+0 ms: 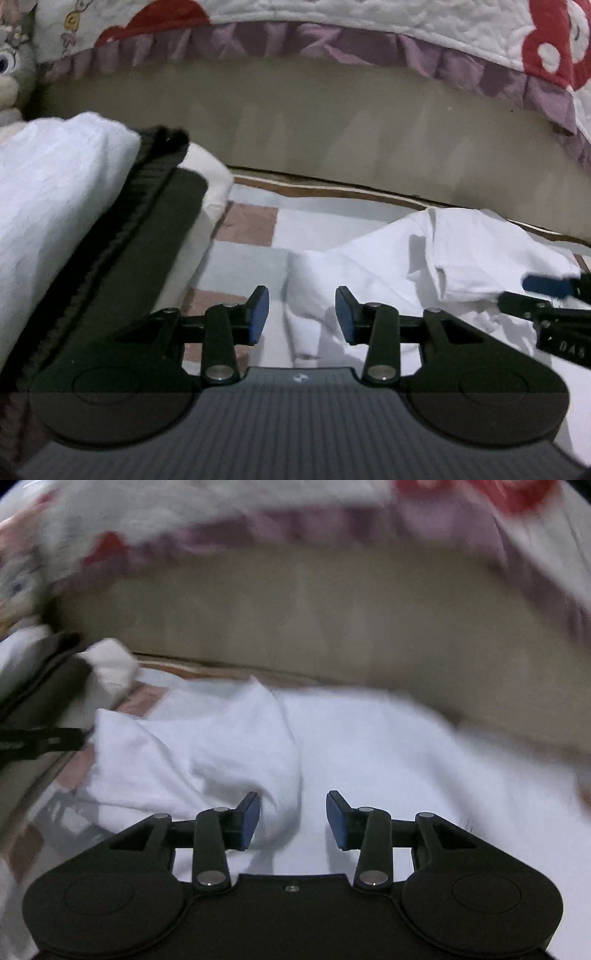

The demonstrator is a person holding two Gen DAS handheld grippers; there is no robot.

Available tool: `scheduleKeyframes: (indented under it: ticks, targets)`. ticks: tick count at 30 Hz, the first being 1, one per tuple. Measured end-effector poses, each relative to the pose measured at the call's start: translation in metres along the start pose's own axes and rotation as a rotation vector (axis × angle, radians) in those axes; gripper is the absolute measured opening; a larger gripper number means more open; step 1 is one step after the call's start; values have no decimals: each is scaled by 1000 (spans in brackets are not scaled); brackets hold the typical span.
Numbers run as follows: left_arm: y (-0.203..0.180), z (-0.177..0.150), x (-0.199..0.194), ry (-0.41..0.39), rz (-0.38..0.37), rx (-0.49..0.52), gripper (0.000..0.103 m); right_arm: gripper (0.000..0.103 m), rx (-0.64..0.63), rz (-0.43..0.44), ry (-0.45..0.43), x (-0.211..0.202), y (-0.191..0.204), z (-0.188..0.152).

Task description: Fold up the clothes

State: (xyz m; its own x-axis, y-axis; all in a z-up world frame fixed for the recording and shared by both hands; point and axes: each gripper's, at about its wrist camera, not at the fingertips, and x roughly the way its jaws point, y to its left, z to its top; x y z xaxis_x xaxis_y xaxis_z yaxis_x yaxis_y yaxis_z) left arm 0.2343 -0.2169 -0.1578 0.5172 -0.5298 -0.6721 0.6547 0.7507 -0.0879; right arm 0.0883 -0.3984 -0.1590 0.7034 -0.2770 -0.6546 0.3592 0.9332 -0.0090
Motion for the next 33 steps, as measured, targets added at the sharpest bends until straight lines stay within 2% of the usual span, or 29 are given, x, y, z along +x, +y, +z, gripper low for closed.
scheduleKeyframes:
  ticks: [1,3,4,5,6,7,10,14,17,21,22,24,25,27,28,30,32,33]
  targets:
    - [-2,0,-3,-13,-10,13,39,58,-43,30,-5,3,0,-1]
    - [-6,1,-11,-39,-47,59,39,61,-110,66,7,22,2,1]
    - [-9,1,-15,-51,-73,95,41,59,-143,83,13,33,3,3]
    - [-14,1,-18,-57,-103,144,45,53,-180,81,16,44,4,4]
    - [-20,0,-23,-63,-128,200,47,11,-218,73,16,54,4,6]
    - [-25,-2,-28,-69,-148,257,49,7,-170,110,9,52,-3,13]
    - [-46,-6,-41,-126,-150,387,56,7,50,261,-19,34,-33,40]
    - [-61,-2,-50,-188,-204,375,66,7,278,471,-97,5,-57,69]
    - [-66,2,-63,-267,-235,353,69,7,320,585,-149,-15,-47,83]
    - [-60,10,-76,-338,-226,284,72,7,302,695,-184,-32,-19,103]
    - [-58,12,-79,-355,-222,266,71,7,296,712,-185,-37,-12,108]
    - [-46,24,-87,-373,-139,191,32,8,316,746,-182,-41,-4,111]
    - [-39,30,-91,-380,-90,150,5,9,328,763,-181,-43,1,113]
    - [-20,43,-103,-410,-2,52,5,18,352,797,-177,-46,9,116]
    - [-6,48,-112,-439,34,-10,5,43,324,740,-171,-48,10,113]
    - [21,56,-126,-476,106,-110,5,77,245,581,-157,-54,12,104]
    - [42,61,-134,-504,171,-179,5,77,93,310,-140,-45,19,82]
    - [52,64,-138,-518,203,-213,5,76,13,227,-93,-32,22,67]
